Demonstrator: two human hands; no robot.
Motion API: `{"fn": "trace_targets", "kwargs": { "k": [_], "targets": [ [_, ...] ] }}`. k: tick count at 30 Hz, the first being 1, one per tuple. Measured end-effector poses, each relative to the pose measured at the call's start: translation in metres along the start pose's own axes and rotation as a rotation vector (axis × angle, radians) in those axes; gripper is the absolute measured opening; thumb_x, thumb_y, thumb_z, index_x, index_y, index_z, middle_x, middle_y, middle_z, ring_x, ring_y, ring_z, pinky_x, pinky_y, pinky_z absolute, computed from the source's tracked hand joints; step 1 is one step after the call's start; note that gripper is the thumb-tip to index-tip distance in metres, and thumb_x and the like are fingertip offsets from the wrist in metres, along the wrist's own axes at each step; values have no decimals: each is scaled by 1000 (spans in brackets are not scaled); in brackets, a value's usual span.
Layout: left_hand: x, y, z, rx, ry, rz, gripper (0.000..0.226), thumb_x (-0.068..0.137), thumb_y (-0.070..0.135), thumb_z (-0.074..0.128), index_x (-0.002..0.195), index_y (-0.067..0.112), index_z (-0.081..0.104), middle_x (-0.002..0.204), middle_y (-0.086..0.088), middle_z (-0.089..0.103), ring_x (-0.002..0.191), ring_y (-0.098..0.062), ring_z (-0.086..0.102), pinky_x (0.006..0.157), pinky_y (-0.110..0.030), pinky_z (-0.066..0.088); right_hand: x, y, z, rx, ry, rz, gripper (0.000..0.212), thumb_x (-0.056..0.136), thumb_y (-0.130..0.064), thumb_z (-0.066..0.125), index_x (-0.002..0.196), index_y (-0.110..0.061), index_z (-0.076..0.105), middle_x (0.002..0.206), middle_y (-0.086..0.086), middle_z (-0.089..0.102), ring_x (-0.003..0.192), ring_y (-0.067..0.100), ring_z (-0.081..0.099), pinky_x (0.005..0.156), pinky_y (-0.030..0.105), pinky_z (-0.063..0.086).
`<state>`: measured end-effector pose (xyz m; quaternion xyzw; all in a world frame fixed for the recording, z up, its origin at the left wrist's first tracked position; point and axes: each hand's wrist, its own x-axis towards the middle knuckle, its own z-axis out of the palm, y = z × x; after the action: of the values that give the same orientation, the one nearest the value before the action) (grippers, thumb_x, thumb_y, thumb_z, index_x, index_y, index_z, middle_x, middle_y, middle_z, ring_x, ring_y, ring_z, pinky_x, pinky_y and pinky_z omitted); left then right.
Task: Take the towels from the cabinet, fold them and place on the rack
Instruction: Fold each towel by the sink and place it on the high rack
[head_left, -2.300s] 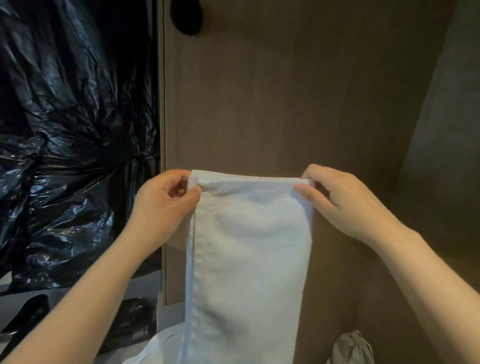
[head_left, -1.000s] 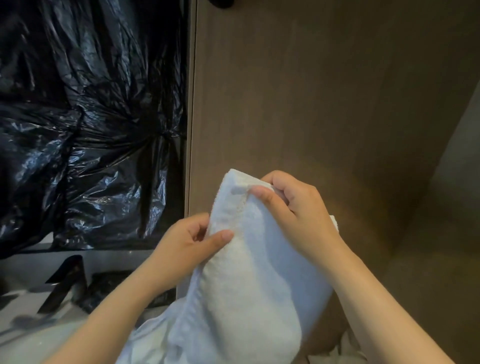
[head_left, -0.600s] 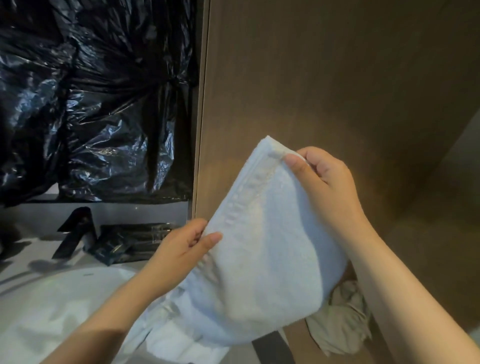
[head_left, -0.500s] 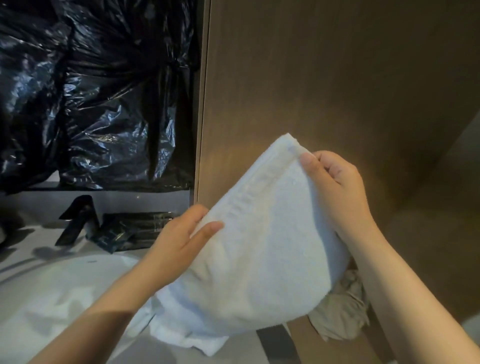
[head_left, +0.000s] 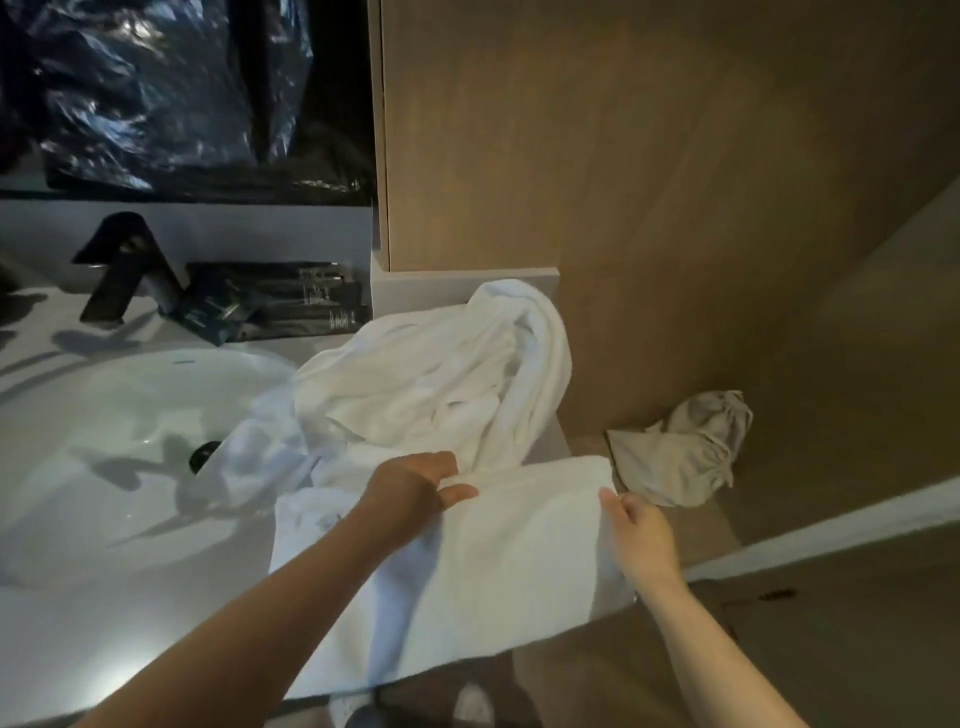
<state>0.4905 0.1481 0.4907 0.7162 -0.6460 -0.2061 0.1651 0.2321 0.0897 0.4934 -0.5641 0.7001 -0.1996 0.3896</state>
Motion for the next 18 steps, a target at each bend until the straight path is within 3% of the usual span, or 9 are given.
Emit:
{"fn": "trace_targets", "kwargs": {
  "k": [3, 5, 9, 11, 14, 18],
  "targets": [
    [4, 2, 21, 25, 161, 101, 36, 84, 45, 68, 82, 10, 60, 77, -8, 64, 73, -27, 62, 64, -34, 46, 4, 15, 1, -21, 55, 19, 45, 101, -34, 49, 61, -15, 42, 56, 0, 43, 56, 15, 44, 54, 29, 32],
    [8, 6, 24, 15, 254, 126, 33, 79, 38, 76, 73, 11, 57, 67, -4, 60, 60, -22, 56, 55, -29, 38, 6, 13, 0, 1, 115, -24, 45, 101, -33, 49, 60, -16, 42, 55, -2, 43, 54, 12, 44, 52, 27, 33],
    [13, 4, 28, 104, 299, 136, 36, 78, 44, 74, 70, 12, 58, 64, -2, 58, 60, -25, 59, 46, -31, 45, 11, 8, 2, -51, 138, -66, 37, 103, -32, 45, 72, -12, 49, 65, 1, 53, 63, 20, 54, 53, 29, 37],
    [13, 1, 30, 150, 297, 172, 37, 78, 47, 73, 72, 12, 61, 65, -2, 59, 61, -26, 59, 45, -30, 46, 11, 3, 7, -128, 88, -47, 26, 102, -29, 48, 95, -4, 55, 80, 4, 59, 84, 30, 61, 67, 35, 47],
    [11, 1, 31, 126, 280, 182, 37, 77, 44, 75, 76, 9, 63, 67, -4, 59, 62, -28, 59, 47, -31, 46, 2, -7, 11, -265, 128, -176, 45, 98, -23, 55, 139, -6, 45, 131, 11, 50, 126, 29, 48, 98, 37, 43],
    [-1, -1, 19, -21, 356, 278, 40, 78, 37, 73, 92, 1, 66, 81, -14, 66, 72, -32, 64, 60, -35, 54, -19, -20, 19, -176, 3, -448, 34, 97, -20, 56, 131, -20, 54, 126, -2, 49, 106, 14, 58, 86, 21, 48]
  ]
}}
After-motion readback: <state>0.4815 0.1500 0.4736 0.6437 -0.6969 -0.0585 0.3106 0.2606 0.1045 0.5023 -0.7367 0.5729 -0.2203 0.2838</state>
